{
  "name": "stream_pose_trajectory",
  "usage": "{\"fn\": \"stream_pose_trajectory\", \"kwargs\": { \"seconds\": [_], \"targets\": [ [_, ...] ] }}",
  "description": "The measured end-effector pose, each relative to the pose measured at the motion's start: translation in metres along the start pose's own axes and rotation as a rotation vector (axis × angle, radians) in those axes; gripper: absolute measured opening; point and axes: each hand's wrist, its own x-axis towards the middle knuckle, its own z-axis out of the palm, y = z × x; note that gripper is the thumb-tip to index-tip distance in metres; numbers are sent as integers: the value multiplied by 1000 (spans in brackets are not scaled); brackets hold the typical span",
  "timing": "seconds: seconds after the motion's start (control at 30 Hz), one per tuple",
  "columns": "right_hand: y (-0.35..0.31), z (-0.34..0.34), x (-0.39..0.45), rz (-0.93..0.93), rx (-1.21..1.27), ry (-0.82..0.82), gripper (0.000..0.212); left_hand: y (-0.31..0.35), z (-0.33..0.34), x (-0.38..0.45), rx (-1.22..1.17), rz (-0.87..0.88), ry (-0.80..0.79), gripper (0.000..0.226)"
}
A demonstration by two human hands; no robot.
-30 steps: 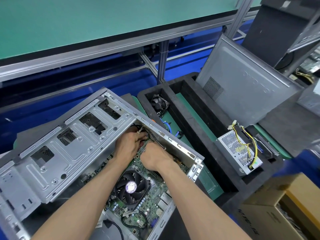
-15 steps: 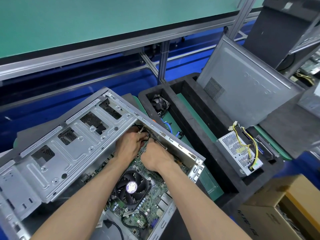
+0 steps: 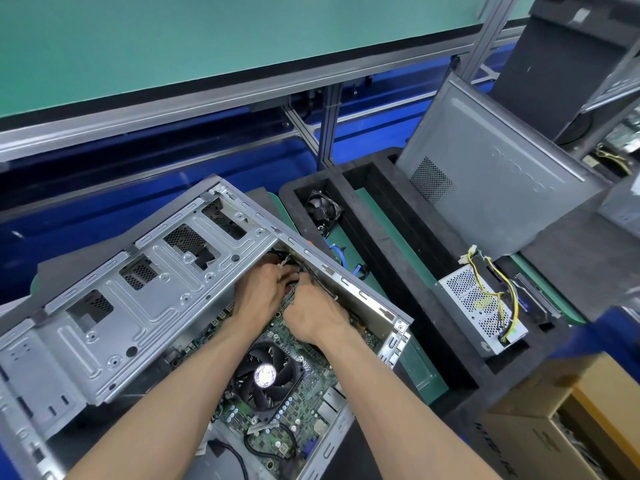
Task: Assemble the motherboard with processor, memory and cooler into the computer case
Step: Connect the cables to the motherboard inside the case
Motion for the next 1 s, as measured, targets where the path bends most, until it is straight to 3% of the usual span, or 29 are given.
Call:
{"fn": "stream_pose_trajectory", "kwargs": {
  "seconds": [0.17, 0.5, 0.77, 1.0],
  "targets": [
    [2, 2, 0, -30, -20, 31, 56, -1, 1, 4, -244, -128, -13, 6],
    [3, 1, -1, -41, -62, 68, 53, -5, 1, 3, -410, -91, -29, 4],
    [2, -1, -2, -43, -67, 69, 54, -6, -1, 4, -472, -172, -88, 22],
    [1, -2, -3, -44, -65, 70, 56, -5, -3, 0, -384, -211, -113, 32]
  ]
}}
